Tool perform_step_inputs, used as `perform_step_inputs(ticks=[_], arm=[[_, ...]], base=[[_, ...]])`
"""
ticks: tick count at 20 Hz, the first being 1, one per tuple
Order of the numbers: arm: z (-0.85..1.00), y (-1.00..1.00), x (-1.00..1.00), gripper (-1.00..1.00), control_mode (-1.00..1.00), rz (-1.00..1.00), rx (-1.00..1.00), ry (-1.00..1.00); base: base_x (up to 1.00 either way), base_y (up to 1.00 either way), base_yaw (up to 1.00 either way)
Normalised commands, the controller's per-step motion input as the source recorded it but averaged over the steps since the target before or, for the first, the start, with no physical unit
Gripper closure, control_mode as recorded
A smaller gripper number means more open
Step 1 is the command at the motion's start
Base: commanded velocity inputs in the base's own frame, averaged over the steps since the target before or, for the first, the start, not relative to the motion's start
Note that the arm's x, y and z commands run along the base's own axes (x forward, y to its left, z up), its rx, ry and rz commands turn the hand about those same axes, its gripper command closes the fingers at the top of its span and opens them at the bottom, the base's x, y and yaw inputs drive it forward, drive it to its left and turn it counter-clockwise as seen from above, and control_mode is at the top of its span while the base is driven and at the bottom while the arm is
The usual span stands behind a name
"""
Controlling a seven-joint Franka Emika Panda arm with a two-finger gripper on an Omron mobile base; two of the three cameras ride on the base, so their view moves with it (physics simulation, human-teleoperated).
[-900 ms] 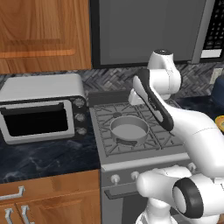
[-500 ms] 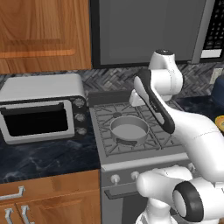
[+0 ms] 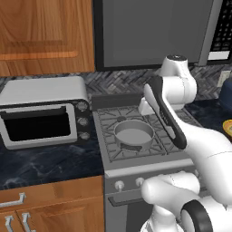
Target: Retrieve the frozen meat and place it in the pot on a burner. Then turn the burner on.
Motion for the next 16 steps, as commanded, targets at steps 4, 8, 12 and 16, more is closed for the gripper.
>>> perform_step_inputs(ticks=[4, 8, 12, 16], arm=[[-0.16, -0.71, -0.22, -1.0, -1.0, -0.27, 0.0, 0.0], [-0.09, -0.84, -0.22, -1.0, -1.0, -0.36, 0.01, -0.01], [-0.01, -0.9, -0.16, -1.0, -1.0, -0.39, 0.0, -0.06], [0.0, -0.99, -0.04, -1.0, -1.0, -0.39, 0.0, -0.09]], base=[[0.0, 0.0, 0.0], [0.0, 0.0, 0.0], [0.0, 0.0, 0.0], [0.0, 0.0, 0.0]])
